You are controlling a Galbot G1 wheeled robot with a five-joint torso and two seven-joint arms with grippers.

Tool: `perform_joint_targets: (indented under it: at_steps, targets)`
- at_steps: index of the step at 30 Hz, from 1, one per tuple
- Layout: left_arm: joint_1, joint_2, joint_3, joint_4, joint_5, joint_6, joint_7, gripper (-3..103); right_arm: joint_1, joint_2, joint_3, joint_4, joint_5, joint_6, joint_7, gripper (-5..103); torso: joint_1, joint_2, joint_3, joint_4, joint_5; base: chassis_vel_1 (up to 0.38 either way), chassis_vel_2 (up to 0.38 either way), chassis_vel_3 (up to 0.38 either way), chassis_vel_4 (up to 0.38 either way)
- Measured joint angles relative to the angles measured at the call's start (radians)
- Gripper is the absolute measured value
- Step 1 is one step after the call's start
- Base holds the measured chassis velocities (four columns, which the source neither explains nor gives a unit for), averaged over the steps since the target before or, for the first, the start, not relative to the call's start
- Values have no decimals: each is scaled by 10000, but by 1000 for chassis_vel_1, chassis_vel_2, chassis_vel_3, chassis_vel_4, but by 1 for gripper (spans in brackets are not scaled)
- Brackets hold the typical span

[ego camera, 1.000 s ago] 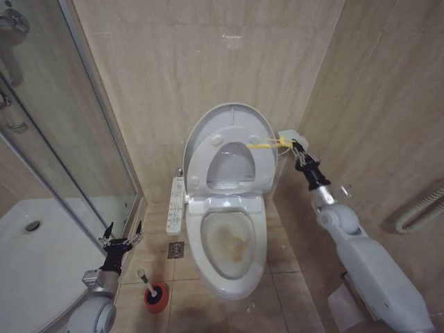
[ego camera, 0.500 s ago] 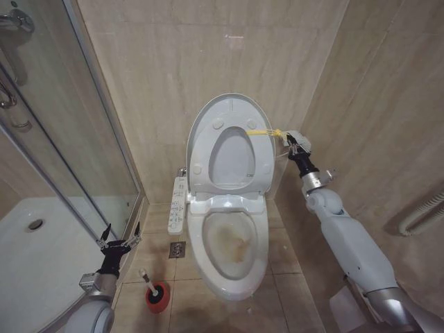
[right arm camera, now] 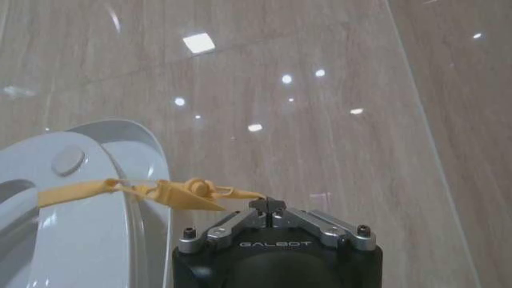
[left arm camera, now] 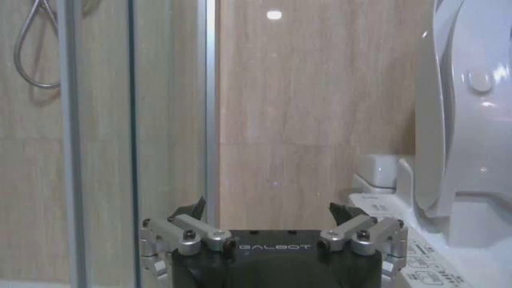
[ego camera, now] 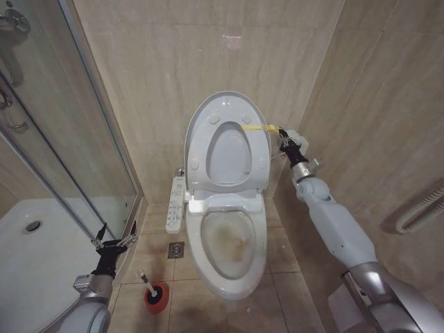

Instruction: Open the toilet lid, clean the toilet bowl with a toilet brush, close the toilet lid, and flush.

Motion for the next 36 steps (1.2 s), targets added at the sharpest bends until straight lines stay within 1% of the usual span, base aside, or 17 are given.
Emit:
perform_joint_targets:
  at_steps: [10, 11, 13, 14, 15, 20, 21, 22, 23, 26, 27, 29, 30, 31, 36]
  targets:
    - [118, -123, -106, -69, 4, -67, 3, 100, 724, 61, -274, -561, -22, -87, 21, 1, 2, -1, 1, 3, -1, 0, 0, 0, 0]
    - [118, -123, -109, -71, 4, -67, 2, 100, 723, 61, -279, -544, -18, -99, 22, 1, 2, 0, 1, 2, -1, 0, 0, 0, 0]
    - [105, -98, -125, -74, 0, -67, 2, 100, 598, 28, -327, -260, 44, -177, 79, 1, 2, -1, 2, -8, 1, 0, 0, 0, 0]
    - [105, -98, -125, -74, 0, -67, 2, 100, 598, 28, -327, -260, 44, -177, 79, 1, 2, -1, 2, -8, 1, 0, 0, 0, 0]
    - [93, -87, -124, -73, -2, -67, 2, 100, 521, 1, -343, -120, 74, -190, 84, 12, 2, -1, 2, -11, 1, 0, 0, 0, 0]
    - [59, -61, -100, -55, -18, -67, 3, 100, 22, -159, -398, 557, 122, -168, 86, 12, 3, -1, 1, -16, 3, 0, 0, 0, 0]
    - [46, -52, -87, -50, -26, -67, 3, 100, -133, -226, -398, 740, 127, -139, 80, 12, 3, -1, 1, -10, 2, 0, 0, 0, 0]
    - [25, -36, -71, -34, -38, -68, 3, 100, -384, -342, -365, 1043, 141, -81, 70, 38, 3, -1, 1, -7, 1, 0, 0, 0, 0]
    - [25, -36, -71, -34, -38, -68, 3, 100, -384, -342, -365, 1043, 141, -81, 70, 38, 3, -1, 1, -7, 1, 0, 0, 0, 0]
    - [-56, 42, -18, 33, -109, -68, 3, 100, -1166, -790, -136, 1830, 182, -7, 28, 38, 3, -1, 0, -5, 2, 0, 0, 0, 0]
    - [-56, 42, -18, 33, -109, -68, 3, 100, -1166, -790, -136, 1830, 182, -7, 28, 38, 3, -1, 0, -5, 2, 0, 0, 0, 0]
    - [-108, 71, 35, 70, -130, -68, 4, 100, -1599, -1060, 59, 2296, 245, 1, 6, 38, 3, -1, 0, -5, 0, 0, 0, 0, 0]
    - [-130, 76, 56, 86, -132, -68, 4, 100, -1743, -1166, 132, 2455, 267, 3, -3, 66, 2, -1, 0, -4, 0, 0, 0, 0, 0]
    - [-179, 79, 115, 125, -132, -68, 5, 100, -1994, -1351, 298, 2733, 302, 12, -14, 66, 1, -1, 0, -2, 0, 0, 0, 0, 0]
    - [-258, 41, 227, 186, -111, -56, 8, 100, -2507, -1594, 689, 3343, 408, 18, -21, 66, 1, -1, -1, 0, 0, 0, 0, 0, 0]
